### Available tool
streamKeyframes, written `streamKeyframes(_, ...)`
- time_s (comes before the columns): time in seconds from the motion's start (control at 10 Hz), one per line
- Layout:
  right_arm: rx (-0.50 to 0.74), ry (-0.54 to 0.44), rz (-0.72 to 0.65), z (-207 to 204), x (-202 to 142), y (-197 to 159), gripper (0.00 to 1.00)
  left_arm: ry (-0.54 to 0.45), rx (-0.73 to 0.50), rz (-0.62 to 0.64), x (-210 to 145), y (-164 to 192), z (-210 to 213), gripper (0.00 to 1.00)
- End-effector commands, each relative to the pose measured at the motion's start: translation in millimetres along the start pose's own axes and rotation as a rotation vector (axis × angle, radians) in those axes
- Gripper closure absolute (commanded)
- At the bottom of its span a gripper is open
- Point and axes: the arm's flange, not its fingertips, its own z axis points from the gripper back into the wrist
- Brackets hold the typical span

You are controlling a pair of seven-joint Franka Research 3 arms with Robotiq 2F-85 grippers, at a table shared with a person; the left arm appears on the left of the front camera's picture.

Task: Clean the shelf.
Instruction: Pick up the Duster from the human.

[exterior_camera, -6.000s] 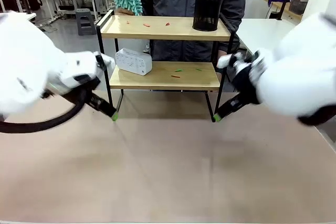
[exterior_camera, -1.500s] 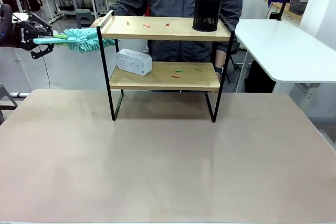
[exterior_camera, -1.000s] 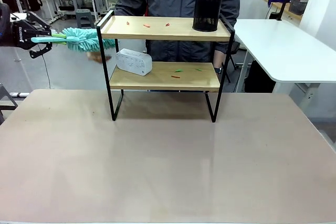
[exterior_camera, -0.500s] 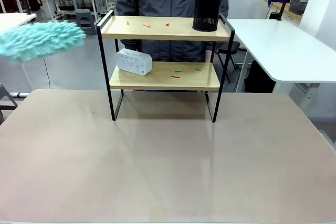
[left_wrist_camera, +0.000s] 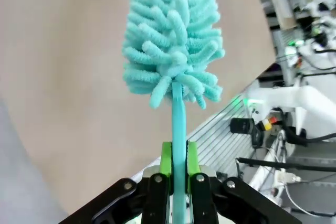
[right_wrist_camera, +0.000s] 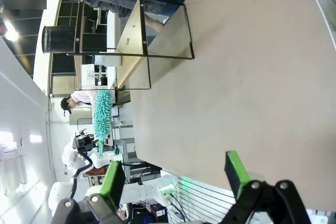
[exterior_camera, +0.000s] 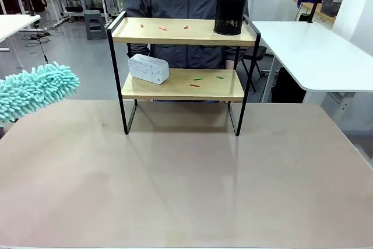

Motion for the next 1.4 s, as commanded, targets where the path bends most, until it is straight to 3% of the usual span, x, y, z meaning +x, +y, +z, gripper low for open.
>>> streamKeyframes(0.0,0.021,-0.011,0.027,0.6,2.5,1.1,0.00,-0.047,-0.024,0.036,10.6,-10.0,20.7,1.00)
streamKeyframes(0.8,0.021,-0.011,0.027,0.6,2.5,1.1,0.00,-0.047,-0.024,0.036,10.6,-10.0,20.7,1.00)
streamKeyframes(0.9,0.021,-0.011,0.027,0.6,2.5,1.1,0.00,-0.029,0.002,0.029,9.1,-8.3,18.3,0.88)
streamKeyframes(1.3,0.021,-0.011,0.027,0.6,2.5,1.1,0.00,-0.077,0.020,-0.001,5.2,-43.7,25.6,0.88)
